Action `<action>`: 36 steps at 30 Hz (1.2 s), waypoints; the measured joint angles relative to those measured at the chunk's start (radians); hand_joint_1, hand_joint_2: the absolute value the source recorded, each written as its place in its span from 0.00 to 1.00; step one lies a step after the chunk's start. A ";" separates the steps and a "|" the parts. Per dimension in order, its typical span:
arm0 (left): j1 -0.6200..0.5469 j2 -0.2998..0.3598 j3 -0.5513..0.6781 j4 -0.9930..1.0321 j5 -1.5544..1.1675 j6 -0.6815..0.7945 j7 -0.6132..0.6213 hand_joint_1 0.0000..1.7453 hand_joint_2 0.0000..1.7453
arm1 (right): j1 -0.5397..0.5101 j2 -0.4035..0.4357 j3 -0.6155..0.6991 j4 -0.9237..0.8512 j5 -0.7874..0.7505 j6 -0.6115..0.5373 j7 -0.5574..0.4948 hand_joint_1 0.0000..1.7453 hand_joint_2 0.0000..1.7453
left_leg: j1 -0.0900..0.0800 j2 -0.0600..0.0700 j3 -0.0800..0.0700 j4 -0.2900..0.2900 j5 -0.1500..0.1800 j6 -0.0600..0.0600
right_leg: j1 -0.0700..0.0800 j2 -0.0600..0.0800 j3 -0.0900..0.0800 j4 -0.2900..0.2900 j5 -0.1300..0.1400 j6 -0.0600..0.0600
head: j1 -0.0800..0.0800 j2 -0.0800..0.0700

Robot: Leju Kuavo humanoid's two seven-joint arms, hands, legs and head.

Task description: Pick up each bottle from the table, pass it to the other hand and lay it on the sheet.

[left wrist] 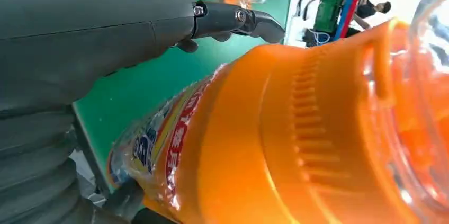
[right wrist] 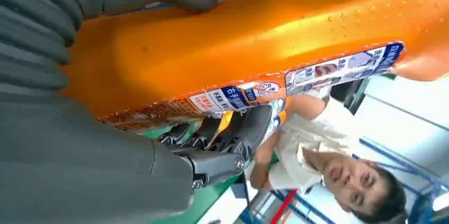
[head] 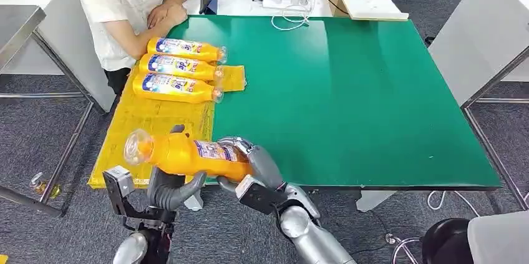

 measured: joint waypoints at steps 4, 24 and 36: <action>-0.010 -0.005 -0.006 0.000 0.008 -0.018 -0.031 0.00 1.00 | -0.013 0.000 0.028 0.011 -0.008 0.004 -0.003 1.00 1.00 | 0.000 0.000 0.000 0.000 0.000 0.000 | 0.000 0.000 0.000 0.000 0.000 0.000 | 0.000 0.000; -0.032 0.000 0.008 0.024 0.174 -0.249 -0.001 1.00 1.00 | -0.050 0.014 0.071 0.078 -0.070 0.028 -0.051 1.00 1.00 | 0.000 0.000 0.000 0.000 0.000 0.000 | 0.000 0.000 0.000 0.000 0.000 0.000 | 0.000 0.000; -0.013 0.012 0.023 0.025 0.164 -0.278 0.012 1.00 1.00 | -0.038 0.021 0.079 0.066 -0.091 0.077 -0.043 0.00 0.00 | 0.000 0.000 0.000 0.000 0.000 0.000 | 0.000 0.000 0.000 0.000 0.000 0.000 | 0.000 0.000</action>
